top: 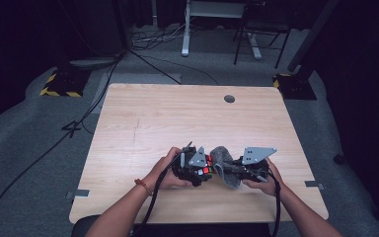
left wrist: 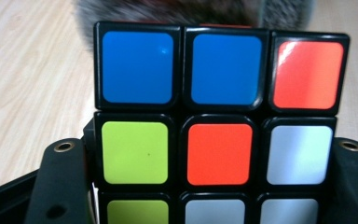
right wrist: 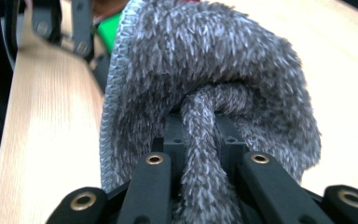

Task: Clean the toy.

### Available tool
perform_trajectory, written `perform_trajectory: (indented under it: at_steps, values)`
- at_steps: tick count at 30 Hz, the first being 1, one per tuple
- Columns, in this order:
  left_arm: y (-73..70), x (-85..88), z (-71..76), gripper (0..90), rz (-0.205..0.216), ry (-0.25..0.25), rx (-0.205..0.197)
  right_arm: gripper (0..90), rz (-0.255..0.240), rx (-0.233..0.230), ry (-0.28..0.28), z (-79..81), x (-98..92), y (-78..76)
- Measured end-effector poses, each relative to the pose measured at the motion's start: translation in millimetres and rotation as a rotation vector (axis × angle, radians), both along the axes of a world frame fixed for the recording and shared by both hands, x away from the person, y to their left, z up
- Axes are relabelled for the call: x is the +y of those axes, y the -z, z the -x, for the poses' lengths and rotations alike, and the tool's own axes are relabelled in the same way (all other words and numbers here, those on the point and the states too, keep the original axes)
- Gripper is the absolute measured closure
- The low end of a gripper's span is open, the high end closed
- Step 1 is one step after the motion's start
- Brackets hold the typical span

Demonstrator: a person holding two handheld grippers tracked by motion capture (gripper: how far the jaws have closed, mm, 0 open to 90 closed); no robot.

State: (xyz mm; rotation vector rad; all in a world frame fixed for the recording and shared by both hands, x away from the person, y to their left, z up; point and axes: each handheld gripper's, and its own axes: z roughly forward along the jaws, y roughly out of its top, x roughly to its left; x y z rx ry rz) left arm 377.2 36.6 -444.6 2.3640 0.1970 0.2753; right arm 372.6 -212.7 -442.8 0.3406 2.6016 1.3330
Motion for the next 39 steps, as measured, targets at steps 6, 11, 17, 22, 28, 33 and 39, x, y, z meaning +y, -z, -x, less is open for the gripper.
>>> perform_trajectory:
  at_steps: [6,11,17,22,28,33,39]
  values:
    - [6.1,-5.7,0.3,33.2,-0.046,0.001,0.009,79.1,-0.077,-0.010,-0.093,14.6,9.6,-13.6]
    - [7.2,-10.1,3.4,33.3,-0.042,0.017,0.017,78.9,-0.088,-0.054,-0.039,15.0,15.2,-18.7]
    - [2.9,-6.8,4.4,33.4,-0.026,0.019,0.010,79.0,-0.027,-0.023,0.035,0.7,9.0,-8.1]
    - [-4.3,2.4,2.2,33.5,0.009,-0.004,-0.004,79.1,0.020,0.001,0.047,-2.9,1.3,1.8]
    - [2.0,-0.9,2.0,33.5,-0.024,0.003,0.014,79.1,-0.040,-0.069,-0.042,21.5,14.9,-18.5]
    - [6.3,-12.1,6.1,33.5,-0.029,0.043,0.022,79.1,-0.056,-0.119,-0.047,27.7,22.0,-28.7]
    - [4.8,-11.8,9.4,33.5,-0.029,0.058,0.024,79.1,-0.046,-0.081,0.023,12.2,14.4,-18.4]
